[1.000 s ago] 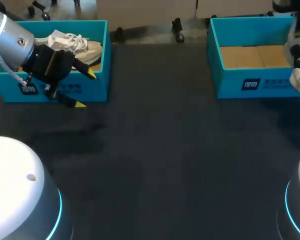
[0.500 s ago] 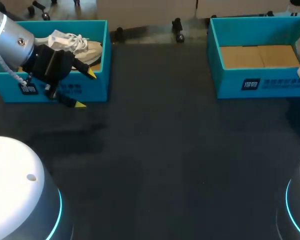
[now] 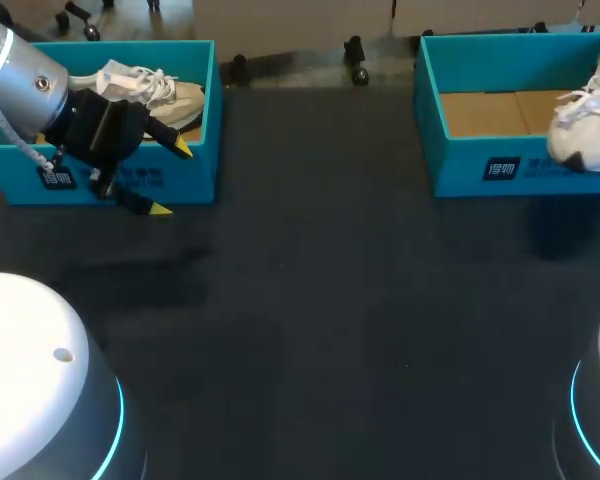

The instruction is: Take the shoe out of the shoebox, open the shoe tongue, remove and reinsert the insole, then place the shoe into the shoebox

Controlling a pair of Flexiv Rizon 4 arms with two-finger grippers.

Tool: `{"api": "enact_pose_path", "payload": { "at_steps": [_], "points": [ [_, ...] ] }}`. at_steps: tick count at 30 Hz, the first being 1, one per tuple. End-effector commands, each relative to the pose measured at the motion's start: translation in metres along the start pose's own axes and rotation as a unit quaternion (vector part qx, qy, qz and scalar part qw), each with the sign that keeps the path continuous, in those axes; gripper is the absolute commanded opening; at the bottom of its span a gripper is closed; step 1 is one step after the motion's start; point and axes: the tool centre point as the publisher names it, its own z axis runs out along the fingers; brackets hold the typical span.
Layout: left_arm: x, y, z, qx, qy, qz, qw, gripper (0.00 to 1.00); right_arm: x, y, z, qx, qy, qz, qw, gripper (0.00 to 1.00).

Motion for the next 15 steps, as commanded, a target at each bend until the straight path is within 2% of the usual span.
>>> {"api": "enact_pose_path", "payload": {
  "at_steps": [1,4,9,10,15],
  "points": [
    [0.000,0.000,0.000,-0.001,0.000,0.000,1.000,1.00,0.000,-0.006,-0.004,0.006,-0.003,0.134,0.991,0.00],
    [0.000,0.000,0.000,-0.001,0.000,0.000,1.000,1.00,0.002,-0.010,-0.005,0.015,0.004,0.175,0.984,0.00],
    [0.000,0.000,0.000,-0.001,0.000,0.000,1.000,1.00,0.008,-0.018,-0.003,0.021,0.023,0.271,0.962,0.00],
    [0.000,0.000,0.000,-0.001,0.000,0.000,1.000,1.00,0.008,-0.019,-0.003,0.007,0.027,0.288,0.957,0.00],
    [0.000,0.000,0.000,-0.001,0.000,0.000,1.000,1.00,0.011,-0.017,-0.009,0.021,0.021,0.338,0.941,0.00]
  ]
}}
